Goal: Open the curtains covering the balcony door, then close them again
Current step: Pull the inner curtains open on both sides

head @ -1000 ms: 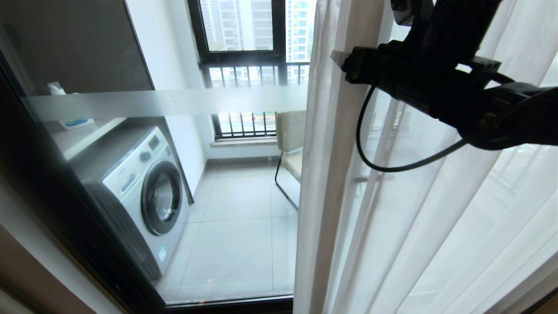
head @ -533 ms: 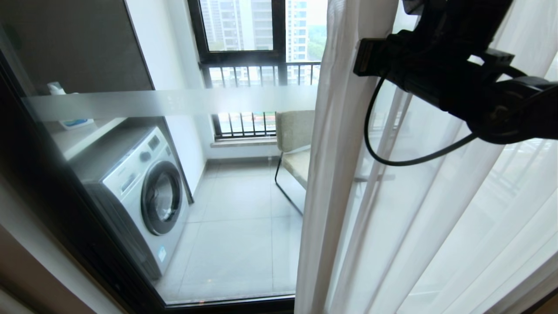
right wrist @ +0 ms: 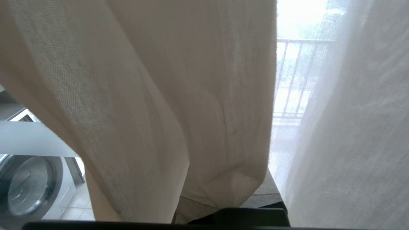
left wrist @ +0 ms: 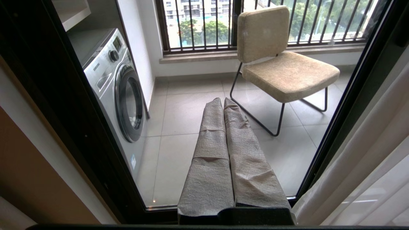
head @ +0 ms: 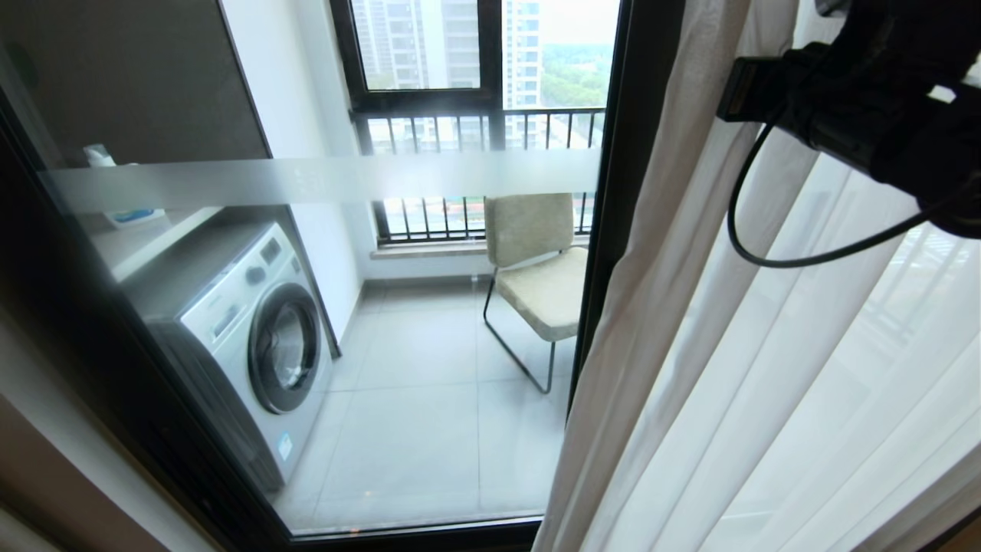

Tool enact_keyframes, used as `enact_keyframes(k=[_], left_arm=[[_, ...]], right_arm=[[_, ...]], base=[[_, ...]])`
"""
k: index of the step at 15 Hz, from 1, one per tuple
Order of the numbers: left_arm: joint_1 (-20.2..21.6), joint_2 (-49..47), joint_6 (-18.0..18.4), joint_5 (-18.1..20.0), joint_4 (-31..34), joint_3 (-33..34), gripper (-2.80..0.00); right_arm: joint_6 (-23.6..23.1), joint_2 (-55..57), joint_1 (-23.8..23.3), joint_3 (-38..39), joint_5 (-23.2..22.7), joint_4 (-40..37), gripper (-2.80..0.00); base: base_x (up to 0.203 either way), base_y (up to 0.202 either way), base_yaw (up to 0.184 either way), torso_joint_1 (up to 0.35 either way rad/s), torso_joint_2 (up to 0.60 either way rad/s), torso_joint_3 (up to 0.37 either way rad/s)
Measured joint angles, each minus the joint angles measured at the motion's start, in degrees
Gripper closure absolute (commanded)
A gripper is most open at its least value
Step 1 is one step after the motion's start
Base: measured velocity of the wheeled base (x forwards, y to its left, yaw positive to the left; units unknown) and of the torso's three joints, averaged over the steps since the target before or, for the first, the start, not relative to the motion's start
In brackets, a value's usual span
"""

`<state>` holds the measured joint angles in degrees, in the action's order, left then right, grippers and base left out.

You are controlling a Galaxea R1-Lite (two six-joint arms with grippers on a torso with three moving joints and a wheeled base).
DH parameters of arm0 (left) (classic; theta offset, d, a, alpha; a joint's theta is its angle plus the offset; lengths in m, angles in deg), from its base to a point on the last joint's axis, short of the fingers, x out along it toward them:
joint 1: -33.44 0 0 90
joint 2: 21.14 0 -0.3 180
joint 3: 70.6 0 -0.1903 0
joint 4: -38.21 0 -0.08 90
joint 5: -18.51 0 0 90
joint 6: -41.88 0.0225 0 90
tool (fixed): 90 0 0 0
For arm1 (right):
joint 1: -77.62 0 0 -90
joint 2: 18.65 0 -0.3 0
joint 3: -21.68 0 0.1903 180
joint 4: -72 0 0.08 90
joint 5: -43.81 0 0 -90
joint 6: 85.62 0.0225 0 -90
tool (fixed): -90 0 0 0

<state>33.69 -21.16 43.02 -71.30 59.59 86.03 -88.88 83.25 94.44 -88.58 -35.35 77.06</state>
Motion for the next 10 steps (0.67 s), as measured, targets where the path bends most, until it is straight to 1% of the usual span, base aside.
enact_keyframes(k=[2,4,10], left_arm=[[0.0,0.0,0.0,0.0,0.0,0.0,0.00],[0.0,0.0,0.0,0.0,0.0,0.0,0.00],[0.0,0.0,0.0,0.0,0.0,0.0,0.00]], right_arm=[[0.0,-1.3,-2.4,1.7,0.0,0.2,0.00],[0.0,-2.0,-3.8,2.5,0.0,0.2,0.00],[-0.1,-3.2,-4.4,2.7,0.0,0.3,0.00]], base=[[0.000,0.000,0.000,0.000,0.00,0.000],[0.000,0.000,0.000,0.000,0.00,0.000],[0.000,0.000,0.000,0.000,0.00,0.000]])
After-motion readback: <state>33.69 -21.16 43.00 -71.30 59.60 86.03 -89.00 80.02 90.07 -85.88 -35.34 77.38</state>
